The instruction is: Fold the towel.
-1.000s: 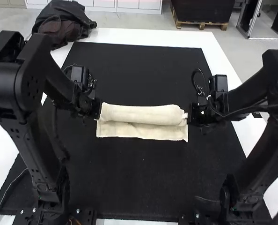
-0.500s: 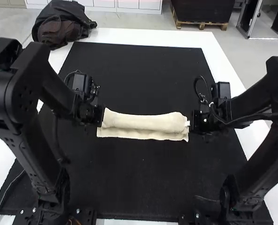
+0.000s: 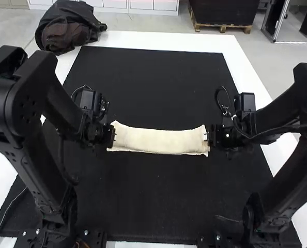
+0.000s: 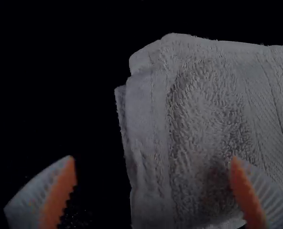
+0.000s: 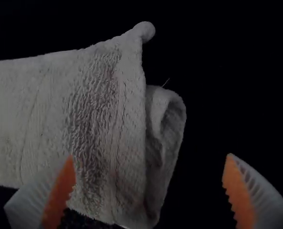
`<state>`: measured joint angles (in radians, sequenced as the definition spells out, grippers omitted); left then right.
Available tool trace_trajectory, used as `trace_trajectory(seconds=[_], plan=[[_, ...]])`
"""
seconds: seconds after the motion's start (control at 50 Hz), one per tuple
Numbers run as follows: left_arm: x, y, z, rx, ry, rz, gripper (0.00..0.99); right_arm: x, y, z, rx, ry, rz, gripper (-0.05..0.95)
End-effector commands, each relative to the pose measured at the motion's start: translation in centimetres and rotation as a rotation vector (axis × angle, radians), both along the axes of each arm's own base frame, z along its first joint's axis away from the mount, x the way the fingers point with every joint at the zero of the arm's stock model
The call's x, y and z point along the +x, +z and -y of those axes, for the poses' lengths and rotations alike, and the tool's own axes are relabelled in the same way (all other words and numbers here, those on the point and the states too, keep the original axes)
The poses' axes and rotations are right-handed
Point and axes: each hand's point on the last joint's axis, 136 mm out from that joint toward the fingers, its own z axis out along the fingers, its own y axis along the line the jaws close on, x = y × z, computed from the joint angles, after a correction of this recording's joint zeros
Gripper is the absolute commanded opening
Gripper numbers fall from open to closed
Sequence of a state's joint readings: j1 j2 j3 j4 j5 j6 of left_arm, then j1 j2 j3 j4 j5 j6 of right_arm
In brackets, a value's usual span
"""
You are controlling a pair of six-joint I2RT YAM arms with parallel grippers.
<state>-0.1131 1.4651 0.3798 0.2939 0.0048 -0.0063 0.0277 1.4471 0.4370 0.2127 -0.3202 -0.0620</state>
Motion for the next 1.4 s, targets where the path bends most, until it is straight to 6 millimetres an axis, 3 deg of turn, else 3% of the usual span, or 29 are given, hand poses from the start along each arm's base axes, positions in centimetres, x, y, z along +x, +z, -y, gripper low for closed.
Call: trace_trajectory(seconds=[0.0, 0.14, 0.38, 0.66, 0.8, 1.04, 1.38], plan=[[0.1, 0.4, -0.5, 0.006, 0.027, 0.019, 0.980, 0.3, -0.1, 0.8, -0.026, -0.020, 0.009, 0.91], [0.4, 0.7, -0.8, -0.017, 0.057, 0.032, 0.980, 0.5, 0.2, 0.5, -0.014, -0.004, 0.016, 0.91], [2.4, 3.5, -1.8, -0.053, 0.111, 0.142, 0.972, 0.9, 0.5, 0.0, -0.003, 0.015, 0.024, 0.91], [4.3, 6.3, -2.7, -0.071, 0.146, 0.215, 0.972, 1.6, -1.3, -0.1, -0.015, 0.033, -0.010, 0.91], [4.5, 6.4, -2.9, -0.069, 0.150, 0.215, 0.972, 2.4, -1.6, -0.2, -0.013, 0.036, -0.020, 0.91], [4.4, 6.4, -2.9, -0.069, 0.150, 0.215, 0.972, 4.4, 0.0, -1.6, -0.014, 0.069, 0.029, 0.91], [4.4, 6.4, -2.9, -0.068, 0.153, 0.212, 0.972, 4.1, -1.0, -2.4, -0.012, 0.083, -0.005, 0.91]])
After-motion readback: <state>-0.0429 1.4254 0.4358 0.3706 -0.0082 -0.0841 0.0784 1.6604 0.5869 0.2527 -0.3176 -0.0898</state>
